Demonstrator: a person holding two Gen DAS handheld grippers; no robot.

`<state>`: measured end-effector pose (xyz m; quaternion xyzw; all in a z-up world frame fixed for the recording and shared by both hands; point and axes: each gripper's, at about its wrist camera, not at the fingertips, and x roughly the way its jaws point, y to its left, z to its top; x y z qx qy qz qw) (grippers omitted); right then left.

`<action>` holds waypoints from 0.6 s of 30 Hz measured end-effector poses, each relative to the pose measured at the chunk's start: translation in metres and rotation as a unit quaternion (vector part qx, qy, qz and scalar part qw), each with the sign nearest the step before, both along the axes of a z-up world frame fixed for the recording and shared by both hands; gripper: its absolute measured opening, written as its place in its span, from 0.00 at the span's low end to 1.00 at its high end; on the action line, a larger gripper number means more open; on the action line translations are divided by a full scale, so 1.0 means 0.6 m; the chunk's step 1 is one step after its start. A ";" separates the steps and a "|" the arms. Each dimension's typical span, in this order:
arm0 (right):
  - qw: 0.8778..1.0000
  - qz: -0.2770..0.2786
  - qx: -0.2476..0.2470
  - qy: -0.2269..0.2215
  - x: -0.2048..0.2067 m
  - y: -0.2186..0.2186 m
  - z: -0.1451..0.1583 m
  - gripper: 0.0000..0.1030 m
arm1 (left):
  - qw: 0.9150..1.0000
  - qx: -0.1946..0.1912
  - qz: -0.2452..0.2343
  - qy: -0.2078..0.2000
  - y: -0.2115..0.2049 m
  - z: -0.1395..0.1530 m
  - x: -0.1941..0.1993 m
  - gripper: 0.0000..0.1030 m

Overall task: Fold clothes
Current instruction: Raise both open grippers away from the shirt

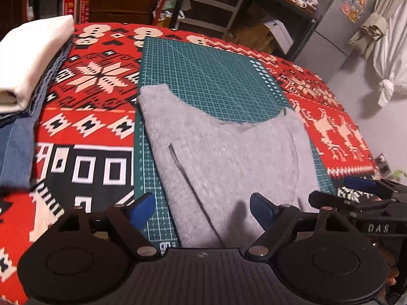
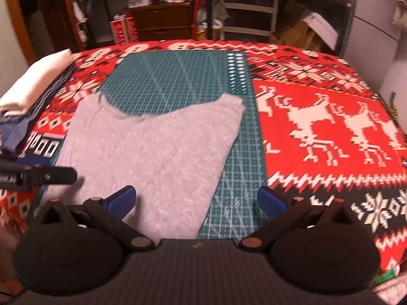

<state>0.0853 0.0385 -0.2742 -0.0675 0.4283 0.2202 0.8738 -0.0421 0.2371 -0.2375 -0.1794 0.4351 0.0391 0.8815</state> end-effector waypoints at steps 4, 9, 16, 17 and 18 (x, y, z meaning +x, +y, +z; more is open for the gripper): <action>0.999 0.002 -0.027 -0.020 -0.012 -0.008 -0.023 1.00 | 1.000 0.015 0.003 -0.008 -0.011 -0.005 -0.009 0.82; 1.000 -0.001 -0.004 -0.021 -0.016 -0.024 -0.039 1.00 | 0.998 0.056 -0.014 -0.001 -0.039 -0.014 -0.002 1.00; 0.999 -0.006 0.010 -0.039 -0.026 -0.031 -0.048 1.00 | 0.992 0.125 -0.020 -0.019 -0.073 -0.029 -0.009 1.00; 0.999 -0.007 0.009 -0.040 -0.027 -0.030 -0.049 1.00 | 0.992 0.125 -0.022 -0.021 -0.071 -0.029 -0.009 1.00; 0.999 -0.008 0.008 -0.042 -0.028 -0.029 -0.049 1.00 | 0.991 0.127 -0.026 -0.021 -0.071 -0.029 -0.008 1.00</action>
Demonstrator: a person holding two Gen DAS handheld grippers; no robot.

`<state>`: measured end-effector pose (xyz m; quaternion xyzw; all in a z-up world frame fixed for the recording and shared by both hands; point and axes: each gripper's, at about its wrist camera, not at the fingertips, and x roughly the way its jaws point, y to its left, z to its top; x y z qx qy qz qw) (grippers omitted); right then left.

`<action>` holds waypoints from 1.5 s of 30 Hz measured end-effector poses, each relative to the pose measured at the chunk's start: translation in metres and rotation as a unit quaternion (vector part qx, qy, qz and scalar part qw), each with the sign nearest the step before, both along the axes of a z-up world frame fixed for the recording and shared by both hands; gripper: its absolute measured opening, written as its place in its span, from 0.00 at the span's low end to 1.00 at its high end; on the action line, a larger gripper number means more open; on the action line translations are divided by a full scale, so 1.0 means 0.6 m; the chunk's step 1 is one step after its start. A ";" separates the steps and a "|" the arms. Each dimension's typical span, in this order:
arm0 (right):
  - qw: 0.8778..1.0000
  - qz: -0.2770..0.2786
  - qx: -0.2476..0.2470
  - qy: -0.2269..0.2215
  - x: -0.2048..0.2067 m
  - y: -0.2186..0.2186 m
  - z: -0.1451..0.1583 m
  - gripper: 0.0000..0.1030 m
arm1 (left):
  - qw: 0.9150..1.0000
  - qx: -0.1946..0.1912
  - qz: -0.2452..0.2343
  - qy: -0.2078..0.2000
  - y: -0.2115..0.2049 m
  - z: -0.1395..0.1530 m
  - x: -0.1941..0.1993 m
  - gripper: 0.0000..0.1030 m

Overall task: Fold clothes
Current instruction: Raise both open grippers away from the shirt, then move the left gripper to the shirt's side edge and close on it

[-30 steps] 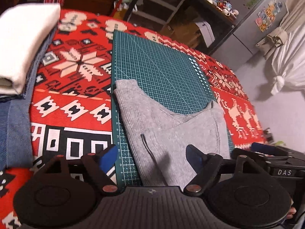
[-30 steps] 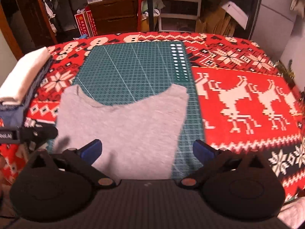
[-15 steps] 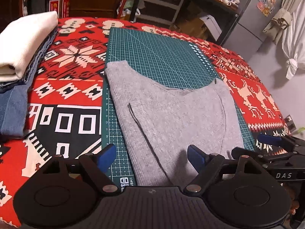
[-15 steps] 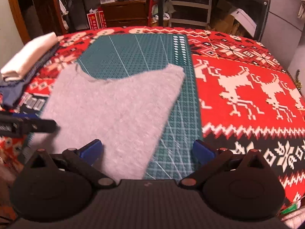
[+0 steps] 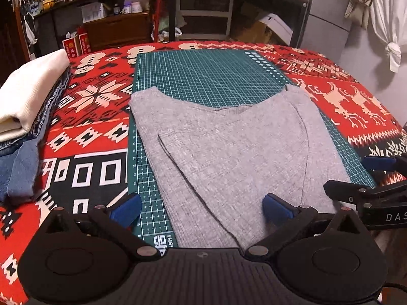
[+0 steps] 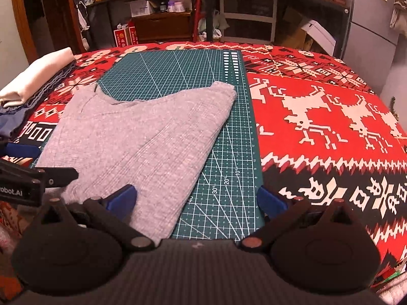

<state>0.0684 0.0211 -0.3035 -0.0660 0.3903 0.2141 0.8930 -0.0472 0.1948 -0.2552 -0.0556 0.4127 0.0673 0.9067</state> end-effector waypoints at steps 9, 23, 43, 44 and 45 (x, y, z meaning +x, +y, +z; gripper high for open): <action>1.000 -0.002 0.008 -0.027 -0.012 -0.004 -0.008 1.00 | 0.999 0.016 0.005 -0.037 -0.010 -0.009 -0.017 1.00; 0.997 -0.004 0.055 -0.057 -0.013 -0.033 0.037 0.97 | 0.993 -0.099 0.031 -0.058 0.049 0.032 -0.033 0.83; 0.996 -0.018 0.079 -0.042 -0.003 -0.055 0.034 0.82 | 0.984 -0.149 0.098 -0.027 0.138 0.014 0.037 0.15; 0.996 -0.018 0.080 -0.040 -0.002 -0.055 0.033 0.82 | 0.984 -0.146 0.095 -0.024 0.137 0.014 0.040 0.12; 0.996 -0.017 0.081 -0.040 -0.002 -0.054 0.033 0.82 | 0.985 -0.143 0.093 -0.022 0.135 0.013 0.043 0.09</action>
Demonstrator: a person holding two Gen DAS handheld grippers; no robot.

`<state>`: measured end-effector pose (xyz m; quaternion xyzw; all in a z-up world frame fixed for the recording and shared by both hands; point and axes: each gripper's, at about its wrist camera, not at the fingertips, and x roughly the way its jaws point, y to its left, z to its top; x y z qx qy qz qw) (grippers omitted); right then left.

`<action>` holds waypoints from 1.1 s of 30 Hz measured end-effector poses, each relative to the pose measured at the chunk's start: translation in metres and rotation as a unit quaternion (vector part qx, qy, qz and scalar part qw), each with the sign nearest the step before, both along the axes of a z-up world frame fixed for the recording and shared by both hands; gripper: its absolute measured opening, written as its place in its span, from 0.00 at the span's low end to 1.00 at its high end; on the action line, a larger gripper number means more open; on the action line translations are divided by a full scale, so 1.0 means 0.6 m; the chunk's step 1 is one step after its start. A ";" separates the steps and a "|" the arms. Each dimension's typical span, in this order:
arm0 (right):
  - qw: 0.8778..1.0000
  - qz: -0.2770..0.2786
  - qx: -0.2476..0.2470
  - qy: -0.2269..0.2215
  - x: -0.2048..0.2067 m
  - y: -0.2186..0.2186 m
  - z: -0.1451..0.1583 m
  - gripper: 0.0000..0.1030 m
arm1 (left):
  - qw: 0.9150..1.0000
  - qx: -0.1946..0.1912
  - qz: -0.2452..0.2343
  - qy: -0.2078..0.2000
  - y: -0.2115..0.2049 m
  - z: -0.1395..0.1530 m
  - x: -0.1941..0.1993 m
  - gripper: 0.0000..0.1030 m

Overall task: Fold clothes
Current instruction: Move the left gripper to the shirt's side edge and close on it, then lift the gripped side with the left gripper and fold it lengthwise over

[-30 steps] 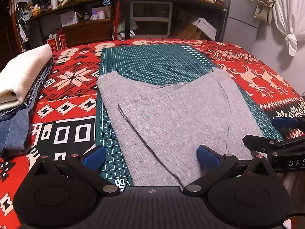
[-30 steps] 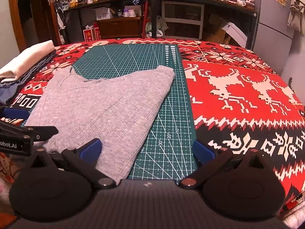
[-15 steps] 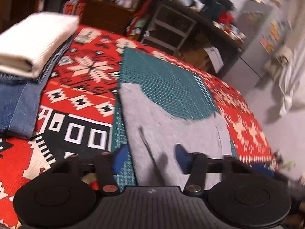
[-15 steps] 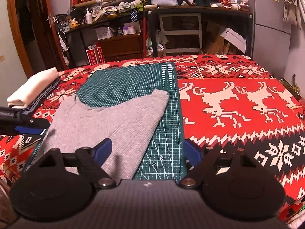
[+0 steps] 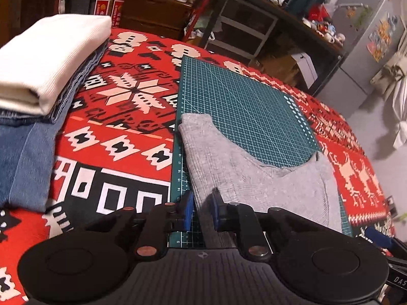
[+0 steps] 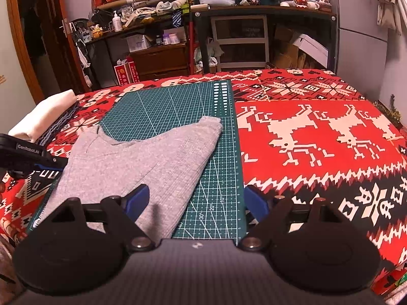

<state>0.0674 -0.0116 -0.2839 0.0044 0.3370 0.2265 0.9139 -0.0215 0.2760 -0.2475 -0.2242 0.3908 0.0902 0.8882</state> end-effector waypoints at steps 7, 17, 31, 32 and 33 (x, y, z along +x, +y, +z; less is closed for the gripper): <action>1.000 0.002 0.000 -0.001 0.001 0.002 0.000 0.82 | 1.000 0.016 0.015 -0.010 -0.004 0.006 -0.005 0.04; 1.000 0.003 0.000 -0.005 0.000 0.009 0.007 0.82 | 0.998 0.041 0.045 -0.032 0.034 0.030 -0.017 0.04; 1.000 -0.009 0.024 -0.010 0.001 -0.008 0.017 0.82 | 0.989 0.087 -0.083 -0.090 -0.094 0.135 0.011 0.03; 1.000 -0.013 0.027 -0.010 0.002 -0.014 0.017 0.82 | 0.987 0.090 -0.095 -0.091 -0.110 0.137 0.019 0.03; 0.999 -0.017 0.030 -0.009 0.003 -0.019 0.017 0.82 | 0.986 0.092 -0.107 -0.091 -0.126 0.140 0.027 0.03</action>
